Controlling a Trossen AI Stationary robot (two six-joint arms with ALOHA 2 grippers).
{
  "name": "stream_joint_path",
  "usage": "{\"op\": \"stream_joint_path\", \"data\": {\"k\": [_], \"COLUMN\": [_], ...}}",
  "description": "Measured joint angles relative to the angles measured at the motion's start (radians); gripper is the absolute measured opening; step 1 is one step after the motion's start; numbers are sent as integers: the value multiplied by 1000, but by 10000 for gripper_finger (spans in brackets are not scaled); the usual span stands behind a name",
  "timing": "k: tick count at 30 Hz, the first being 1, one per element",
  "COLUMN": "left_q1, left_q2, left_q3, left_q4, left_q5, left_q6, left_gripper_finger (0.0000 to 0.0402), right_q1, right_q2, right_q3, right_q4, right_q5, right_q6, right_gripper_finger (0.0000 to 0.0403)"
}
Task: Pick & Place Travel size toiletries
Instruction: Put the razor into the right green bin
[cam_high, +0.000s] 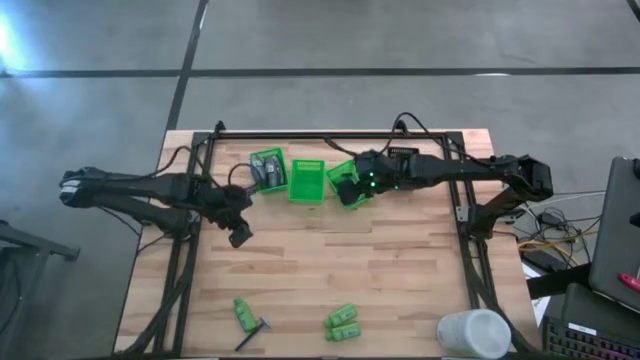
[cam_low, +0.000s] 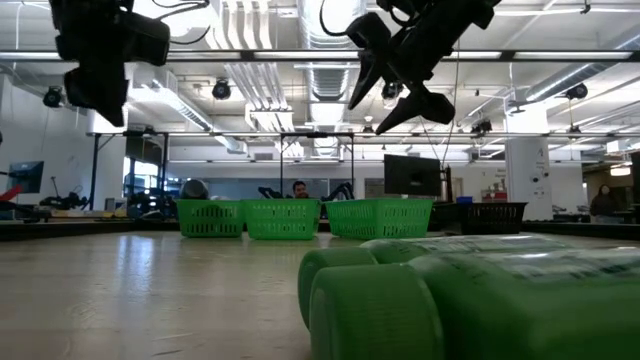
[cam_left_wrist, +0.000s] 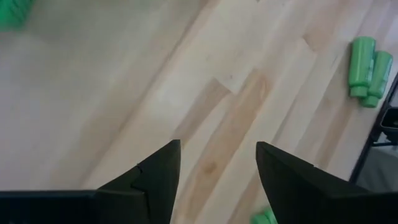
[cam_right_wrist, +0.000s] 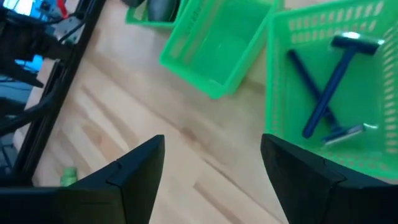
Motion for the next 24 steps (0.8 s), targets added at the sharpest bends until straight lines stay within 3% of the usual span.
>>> {"op": "stream_joint_path", "data": {"k": [6,12,18,21,24], "left_q1": [-197,-522,-825,-903,-921], "left_q2": [5,55,193,291,392], "left_q3": [-45,-55,-7,32,71], "left_q4": [0,51,113,124,162], "left_q5": [-40,-182,-272,-283,-223], "left_q6": [-233,-462,-707,-820,-920], "left_gripper_finger": [212,212,210,205,200], "right_q1": [45,65,106,123,133], "right_q2": [0,-2,-5,-5,-5], "right_q3": [0,0,0,0,0], "right_q4": [0,0,0,0,0], "right_q5": [4,-2,-2,-1,-1], "right_q6": [-17,-62,-91,-99,-108], "right_gripper_finger": [269,280,296,304,311]}}
